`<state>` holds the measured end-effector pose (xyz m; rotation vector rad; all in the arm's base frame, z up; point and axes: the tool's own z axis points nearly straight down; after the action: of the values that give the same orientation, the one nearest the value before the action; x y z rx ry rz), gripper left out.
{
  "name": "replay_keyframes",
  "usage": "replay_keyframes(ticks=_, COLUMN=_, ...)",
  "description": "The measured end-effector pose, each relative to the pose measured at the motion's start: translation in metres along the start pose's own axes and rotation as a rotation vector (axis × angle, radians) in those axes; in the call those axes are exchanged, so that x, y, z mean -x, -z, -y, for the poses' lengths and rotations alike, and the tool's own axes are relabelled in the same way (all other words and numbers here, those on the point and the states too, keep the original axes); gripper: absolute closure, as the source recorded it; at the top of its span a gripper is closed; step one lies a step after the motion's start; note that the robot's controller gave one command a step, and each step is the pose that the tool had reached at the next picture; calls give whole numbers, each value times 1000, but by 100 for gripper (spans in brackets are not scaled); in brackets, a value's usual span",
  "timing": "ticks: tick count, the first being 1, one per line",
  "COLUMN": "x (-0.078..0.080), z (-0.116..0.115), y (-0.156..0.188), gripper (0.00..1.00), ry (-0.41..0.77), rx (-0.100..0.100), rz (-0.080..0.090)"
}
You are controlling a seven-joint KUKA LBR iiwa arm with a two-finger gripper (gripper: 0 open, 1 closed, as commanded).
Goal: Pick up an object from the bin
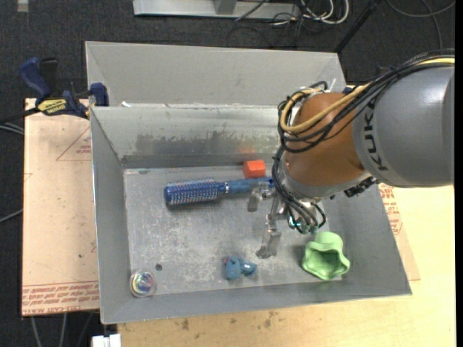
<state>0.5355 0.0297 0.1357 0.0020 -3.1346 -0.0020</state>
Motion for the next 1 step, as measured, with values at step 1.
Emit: replay_keyframes(ticks=1, x=72, z=-14, y=-66, gripper=0, ry=-41, rx=1, rz=19)
